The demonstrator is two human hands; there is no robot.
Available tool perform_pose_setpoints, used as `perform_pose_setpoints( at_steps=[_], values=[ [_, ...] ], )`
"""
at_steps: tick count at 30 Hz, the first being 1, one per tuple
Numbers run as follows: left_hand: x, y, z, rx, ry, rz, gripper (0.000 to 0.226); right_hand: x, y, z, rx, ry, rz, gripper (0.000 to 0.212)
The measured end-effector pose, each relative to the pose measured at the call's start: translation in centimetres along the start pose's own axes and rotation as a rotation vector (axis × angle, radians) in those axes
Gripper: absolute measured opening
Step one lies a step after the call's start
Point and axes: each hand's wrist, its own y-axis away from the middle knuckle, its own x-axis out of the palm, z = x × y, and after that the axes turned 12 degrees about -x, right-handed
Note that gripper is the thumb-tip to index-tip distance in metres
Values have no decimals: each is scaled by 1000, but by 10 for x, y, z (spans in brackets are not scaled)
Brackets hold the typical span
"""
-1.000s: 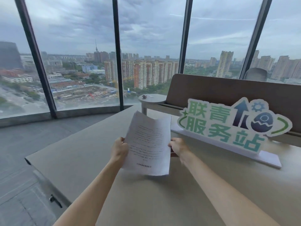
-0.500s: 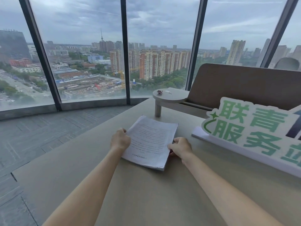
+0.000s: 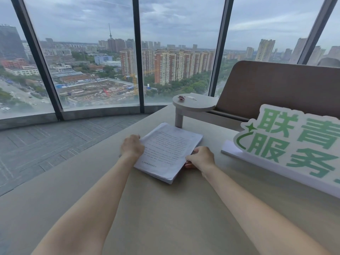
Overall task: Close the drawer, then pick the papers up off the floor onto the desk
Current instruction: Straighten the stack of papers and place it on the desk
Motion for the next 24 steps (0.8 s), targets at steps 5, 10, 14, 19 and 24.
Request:
perform_pose_setpoints(
  at_steps=[5, 10, 14, 19, 24],
  values=[
    [7, -7, 3, 31, -59, -52, 35, 2, -4, 6, 2, 79, 58, 8],
    [7, -6, 3, 93, -221, -67, 35, 0, -5, 18, -4, 268, 142, 13],
    [1, -5, 3, 180, -292, -60, 30, -4, -1, 22, -61, 524, 175, 14],
    [-13, 5, 4, 252, -343, -70, 23, -9, 8, 30, -149, 785, 178, 34],
    [-41, 36, -8, 360, -177, -127, 32, -21, 29, 54, -232, 747, 146, 41]
  ],
)
